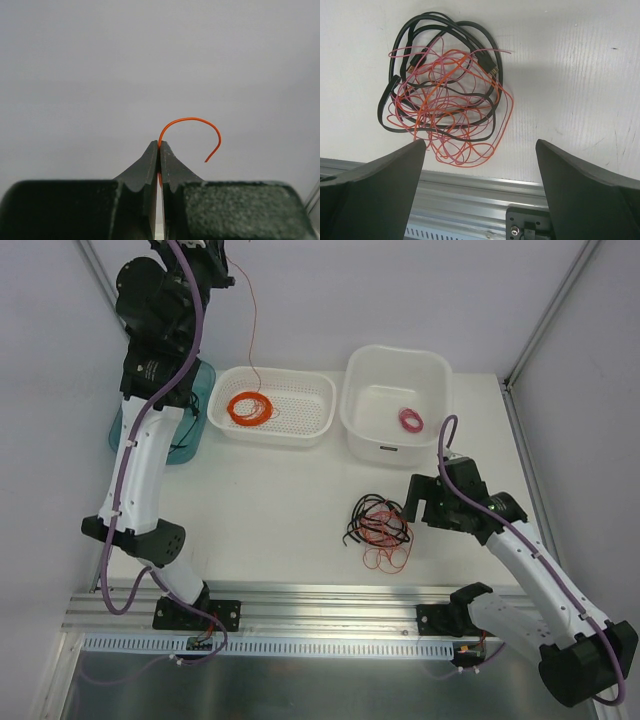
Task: Untangle the cables
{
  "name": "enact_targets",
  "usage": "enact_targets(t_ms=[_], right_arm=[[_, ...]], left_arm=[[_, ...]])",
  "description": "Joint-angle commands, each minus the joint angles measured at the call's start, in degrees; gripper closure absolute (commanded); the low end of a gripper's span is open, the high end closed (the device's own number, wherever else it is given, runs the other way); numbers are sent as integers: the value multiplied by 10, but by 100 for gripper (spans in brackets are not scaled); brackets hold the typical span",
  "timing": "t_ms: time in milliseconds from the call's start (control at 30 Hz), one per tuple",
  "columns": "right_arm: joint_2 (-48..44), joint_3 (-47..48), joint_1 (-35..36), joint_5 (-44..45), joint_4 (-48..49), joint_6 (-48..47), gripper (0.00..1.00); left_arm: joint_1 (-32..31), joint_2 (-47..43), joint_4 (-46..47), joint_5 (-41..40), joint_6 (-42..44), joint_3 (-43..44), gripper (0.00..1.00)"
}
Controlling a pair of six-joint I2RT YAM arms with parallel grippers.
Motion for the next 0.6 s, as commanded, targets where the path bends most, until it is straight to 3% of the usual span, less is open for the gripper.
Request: enact_targets(t_ms=[0,267,567], right_arm=[[9,5,2,-7,10,-12,3],[27,3,0,-9,22,-18,3],[30,-7,1,1,17,-27,3]], left_arm=[[12,-6,103,47,-35,28,100],[30,49,123,44,-39,-34,100],[38,122,136,47,-57,-162,100]])
